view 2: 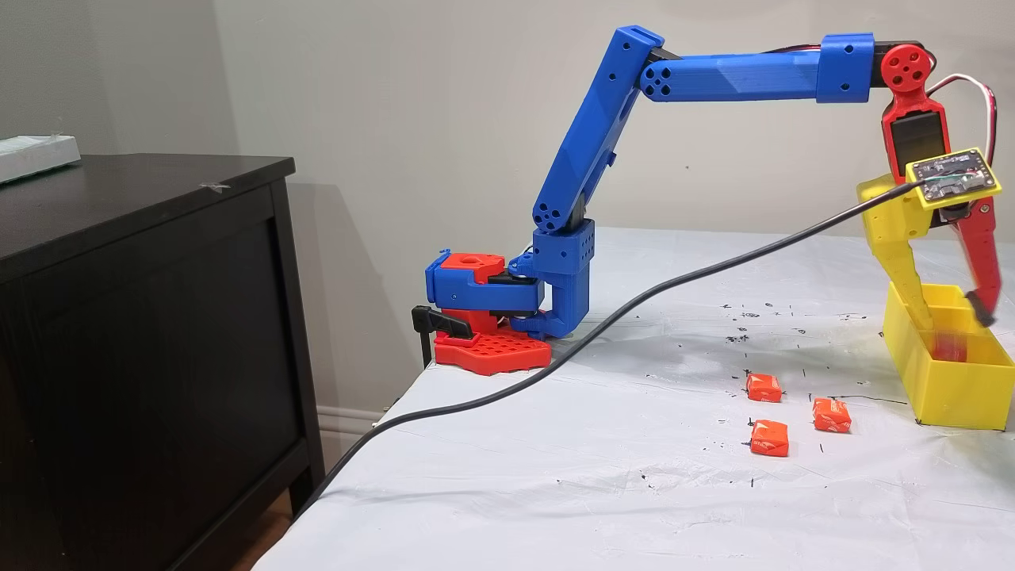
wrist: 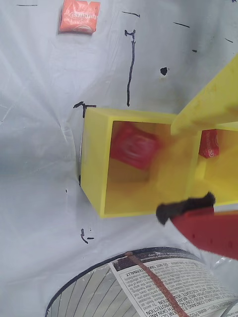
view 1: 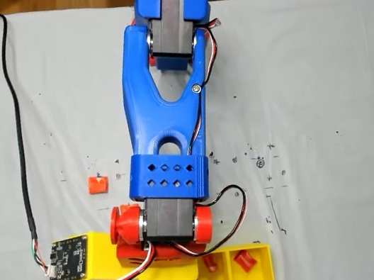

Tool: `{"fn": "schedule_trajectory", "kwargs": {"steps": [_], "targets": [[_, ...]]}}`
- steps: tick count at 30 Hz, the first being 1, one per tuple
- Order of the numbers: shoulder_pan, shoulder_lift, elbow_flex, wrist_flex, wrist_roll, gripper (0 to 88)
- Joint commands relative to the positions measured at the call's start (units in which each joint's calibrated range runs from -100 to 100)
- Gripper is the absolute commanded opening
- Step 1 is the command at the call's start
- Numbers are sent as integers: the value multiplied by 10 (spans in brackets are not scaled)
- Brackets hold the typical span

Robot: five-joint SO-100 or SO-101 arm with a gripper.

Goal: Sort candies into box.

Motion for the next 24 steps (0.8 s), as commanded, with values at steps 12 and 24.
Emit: {"fn": "schedule_trajectory", "kwargs": {"steps": [12,24], "targets": [[13,-83,-6,14,8,90],[36,-263,256,7,36,2]]}}
